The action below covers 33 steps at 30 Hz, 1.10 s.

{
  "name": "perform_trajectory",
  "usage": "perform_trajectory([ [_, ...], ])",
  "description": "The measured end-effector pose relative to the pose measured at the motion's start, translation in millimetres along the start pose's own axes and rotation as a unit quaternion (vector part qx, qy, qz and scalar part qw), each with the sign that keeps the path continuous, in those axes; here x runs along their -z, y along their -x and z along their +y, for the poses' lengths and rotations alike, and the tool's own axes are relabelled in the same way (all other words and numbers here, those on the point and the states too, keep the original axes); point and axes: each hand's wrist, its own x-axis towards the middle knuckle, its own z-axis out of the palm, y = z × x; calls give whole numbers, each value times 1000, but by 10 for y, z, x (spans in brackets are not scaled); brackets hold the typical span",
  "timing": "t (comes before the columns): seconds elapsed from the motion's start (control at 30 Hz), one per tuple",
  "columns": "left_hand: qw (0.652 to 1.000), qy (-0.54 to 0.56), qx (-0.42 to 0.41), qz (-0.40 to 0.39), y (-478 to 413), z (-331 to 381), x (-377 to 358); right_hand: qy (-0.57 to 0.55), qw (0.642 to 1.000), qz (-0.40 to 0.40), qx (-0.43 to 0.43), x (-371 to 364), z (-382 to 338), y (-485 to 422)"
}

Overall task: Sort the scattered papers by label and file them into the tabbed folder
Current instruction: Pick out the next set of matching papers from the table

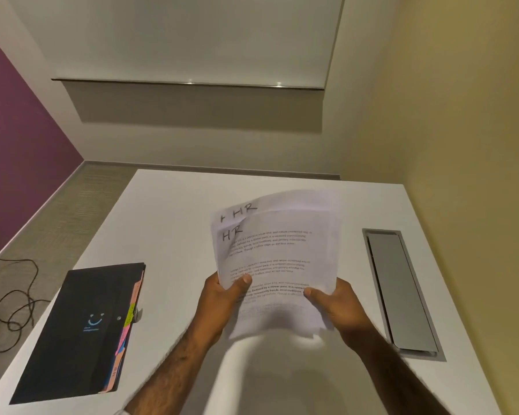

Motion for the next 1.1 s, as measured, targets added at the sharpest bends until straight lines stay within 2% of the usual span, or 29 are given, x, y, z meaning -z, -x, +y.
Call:
perform_trajectory([
  [0.2, 999, -25, -11, 19, -91, -107, -12, 11, 998, 54, 42, -61, 70, -115],
  [0.37, 999, -47, -1, -2, -166, -274, 80, 18, 995, 99, 16, -37, 229, -232],
  [0.5, 991, -122, -22, -54, -209, -476, 139, 32, 997, 72, 1, -54, 406, -275],
  [0.7, 990, -134, 22, -45, -309, -709, 115, 48, 995, 67, 56, -93, 588, -368],
  [0.77, 989, -146, 20, -32, -349, -785, 95, 92, 991, 85, 48, -132, 683, -459],
  [0.87, 983, -178, 35, 26, -498, -874, 121, 184, 974, 133, 15, -170, 704, -657],
  [0.97, 977, -203, 30, 59, -609, -843, 335, 254, 961, 109, 7, -152, 687, -896],
  [1.03, 983, -171, 36, 54, -627, -770, 538, 350, 932, 94, 2, -59, 759, -1090],
  [1.1, 987, -133, 63, 63, -638, -743, 723, 493, 868, 51, 23, 82, 899, -1307],
])
